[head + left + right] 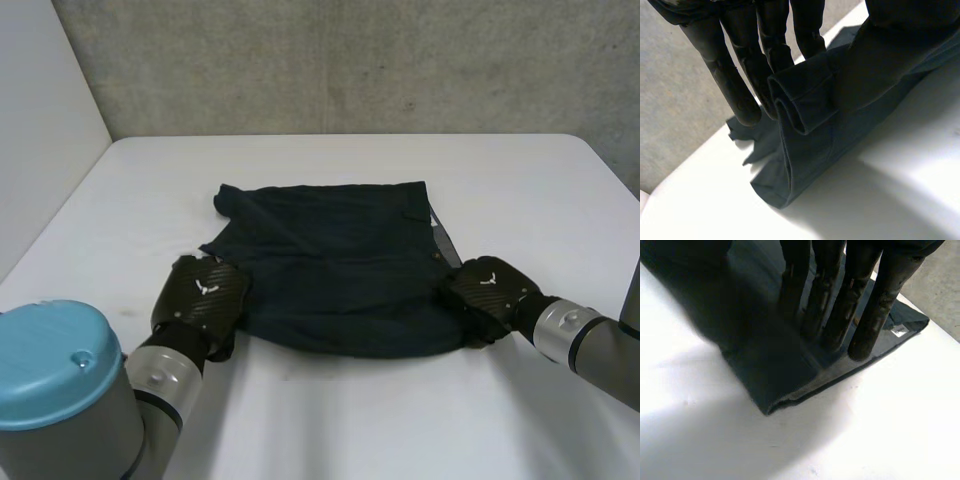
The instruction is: Fold the shorts.
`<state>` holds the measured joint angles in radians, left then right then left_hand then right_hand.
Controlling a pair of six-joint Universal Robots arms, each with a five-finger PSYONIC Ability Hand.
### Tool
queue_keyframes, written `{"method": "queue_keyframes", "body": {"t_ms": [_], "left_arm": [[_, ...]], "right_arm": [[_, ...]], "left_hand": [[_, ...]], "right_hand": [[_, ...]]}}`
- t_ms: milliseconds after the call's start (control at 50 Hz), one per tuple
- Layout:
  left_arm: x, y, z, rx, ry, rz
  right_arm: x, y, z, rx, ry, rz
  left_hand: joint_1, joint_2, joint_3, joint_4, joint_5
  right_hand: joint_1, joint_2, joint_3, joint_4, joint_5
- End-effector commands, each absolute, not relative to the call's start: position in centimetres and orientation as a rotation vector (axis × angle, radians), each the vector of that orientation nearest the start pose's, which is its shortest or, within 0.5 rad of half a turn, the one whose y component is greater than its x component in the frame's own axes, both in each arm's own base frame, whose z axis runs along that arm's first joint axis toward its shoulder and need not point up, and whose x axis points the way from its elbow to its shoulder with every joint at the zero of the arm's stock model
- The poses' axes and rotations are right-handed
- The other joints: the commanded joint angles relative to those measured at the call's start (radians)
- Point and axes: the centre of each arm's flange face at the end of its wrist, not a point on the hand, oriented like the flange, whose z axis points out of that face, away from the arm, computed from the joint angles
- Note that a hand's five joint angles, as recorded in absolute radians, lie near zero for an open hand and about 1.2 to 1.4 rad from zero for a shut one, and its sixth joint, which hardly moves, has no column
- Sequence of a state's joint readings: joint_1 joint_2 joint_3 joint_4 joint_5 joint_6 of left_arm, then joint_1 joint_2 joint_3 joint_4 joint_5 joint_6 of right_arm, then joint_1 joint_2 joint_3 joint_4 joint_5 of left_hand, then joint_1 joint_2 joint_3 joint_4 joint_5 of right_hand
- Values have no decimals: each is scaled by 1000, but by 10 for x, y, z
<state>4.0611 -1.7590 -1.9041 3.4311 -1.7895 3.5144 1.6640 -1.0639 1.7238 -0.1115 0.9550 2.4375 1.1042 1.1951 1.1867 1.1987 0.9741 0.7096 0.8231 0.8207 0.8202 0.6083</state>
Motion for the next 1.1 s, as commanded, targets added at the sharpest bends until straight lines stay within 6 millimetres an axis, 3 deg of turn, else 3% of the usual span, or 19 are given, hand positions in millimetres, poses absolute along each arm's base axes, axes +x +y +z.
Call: {"method": "queue_keyframes", "body": {"t_ms": [20, 160, 240, 300, 400, 460, 540, 600, 700, 760, 860, 960, 1100], "left_arm": [[-268, -169, 199, 984, 2202, -2032], [-261, -157, 194, 1038, 2259, -1919], [-251, -143, 184, 1112, 2334, -1745], [-242, -131, 183, 1159, 2382, -1617], [-228, -111, 184, 1242, 2426, -1430], [-224, -99, 185, 1326, 2430, -1326], [-230, -98, 189, 1364, 2411, -1368], [-240, -110, 193, 1337, 2380, -1465], [-260, -137, 190, 1287, 2325, -1594], [-272, -156, 190, 1256, 2278, -1682], [-283, -199, 187, 1155, 2193, -1796], [-290, -227, 187, 1151, 2089, -1851], [-316, -288, 198, 1027, 1864, -2103]], "right_arm": [[213, -294, 129, -1352, 2074, -1578], [214, -285, 170, -1259, 2065, -1615], [210, -264, 187, -1270, 2131, -1492], [203, -243, 199, -1377, 2203, -1372], [182, -205, 207, -1698, 2370, -1067], [182, -199, 211, -1735, 2360, -1070], [185, -198, 212, -1719, 2353, -1093], [186, -208, 213, -1661, 2358, -1166], [191, -247, 209, -1504, 2375, -1384], [193, -254, 208, -1472, 2381, -1399], [206, -263, 201, -1486, 2338, -1419], [210, -278, 197, -1457, 2327, -1519], [226, -324, 205, -1342, 2236, -1839]], "left_hand": [[292, 201, 210, 198, 248], [292, 201, 210, 198, 248], [292, 201, 210, 198, 248], [292, 201, 210, 198, 248], [292, 201, 210, 198, 248], [292, 201, 210, 198, 248], [292, 201, 210, 198, 248], [292, 201, 210, 198, 248], [292, 201, 210, 198, 248], [292, 201, 210, 198, 248], [292, 201, 210, 198, 248], [292, 201, 210, 198, 248], [292, 201, 210, 198, 248]], "right_hand": [[687, 573, 576, 576, 613], [687, 573, 576, 576, 613], [687, 573, 576, 576, 613], [687, 573, 576, 576, 613], [687, 573, 576, 576, 613], [687, 573, 576, 576, 613], [687, 573, 576, 576, 613], [687, 573, 576, 576, 613], [687, 573, 576, 576, 613], [687, 573, 576, 576, 613], [687, 573, 576, 576, 613], [687, 573, 576, 576, 613], [687, 573, 576, 576, 613]]}}
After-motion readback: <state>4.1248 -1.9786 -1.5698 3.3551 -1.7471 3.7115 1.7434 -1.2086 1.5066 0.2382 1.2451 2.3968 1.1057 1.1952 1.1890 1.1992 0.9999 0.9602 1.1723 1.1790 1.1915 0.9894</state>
